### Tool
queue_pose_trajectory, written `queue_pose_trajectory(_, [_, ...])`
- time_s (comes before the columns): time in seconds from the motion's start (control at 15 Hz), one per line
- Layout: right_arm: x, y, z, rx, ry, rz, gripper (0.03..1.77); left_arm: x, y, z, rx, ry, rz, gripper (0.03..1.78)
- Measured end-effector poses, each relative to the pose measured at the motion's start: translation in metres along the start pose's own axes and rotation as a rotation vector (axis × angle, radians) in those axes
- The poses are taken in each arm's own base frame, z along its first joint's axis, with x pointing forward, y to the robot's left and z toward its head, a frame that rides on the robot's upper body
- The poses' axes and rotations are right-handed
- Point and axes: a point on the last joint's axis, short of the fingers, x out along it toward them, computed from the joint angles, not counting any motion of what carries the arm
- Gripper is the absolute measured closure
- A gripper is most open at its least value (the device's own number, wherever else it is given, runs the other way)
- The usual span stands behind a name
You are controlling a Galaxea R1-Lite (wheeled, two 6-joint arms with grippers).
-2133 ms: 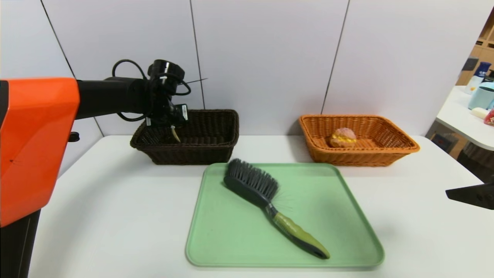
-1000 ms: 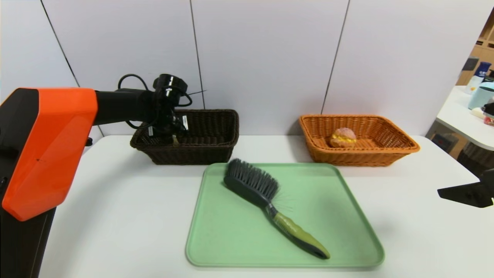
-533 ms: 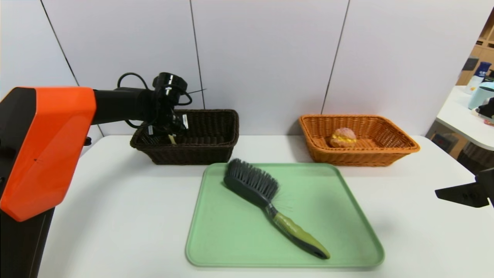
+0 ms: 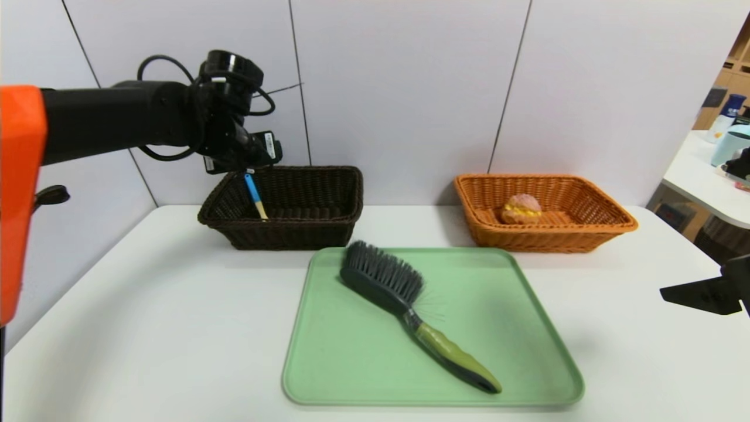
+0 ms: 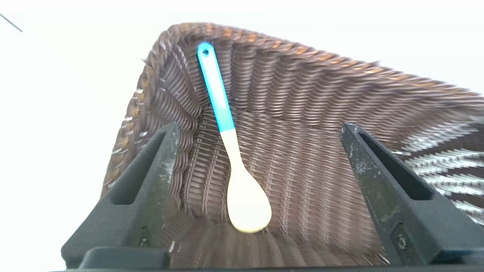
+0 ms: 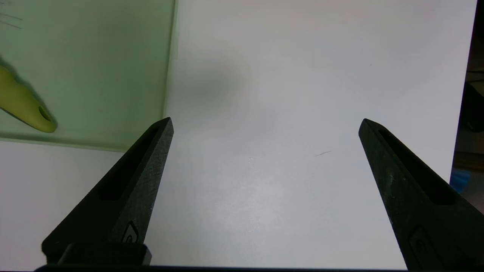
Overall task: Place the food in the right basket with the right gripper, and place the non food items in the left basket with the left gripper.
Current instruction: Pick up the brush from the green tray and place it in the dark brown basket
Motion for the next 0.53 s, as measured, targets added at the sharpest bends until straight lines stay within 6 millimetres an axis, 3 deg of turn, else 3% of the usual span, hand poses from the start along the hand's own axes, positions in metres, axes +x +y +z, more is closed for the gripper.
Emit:
queue_pose_trajectory(0.2, [0.002, 0.001, -0.002, -0.004, 0.011, 0.001, 0.11, -0.07, -0.026, 0.002, 0.052, 0.027, -0.124, 0.23])
queue_pose_trajectory(0.4, [0.002, 0.001, -0.005, -0.001, 0.014, 0.001, 0.11, -0.134, -0.048, -0.021, 0.09, 0.161, -0.216, 0.19])
queue_pose_trajectory(0.53, [0.001, 0.0, -0.007, 0.0, 0.015, 0.001, 0.11, -0.16, -0.059, -0.035, 0.059, 0.23, -0.253, 0.17])
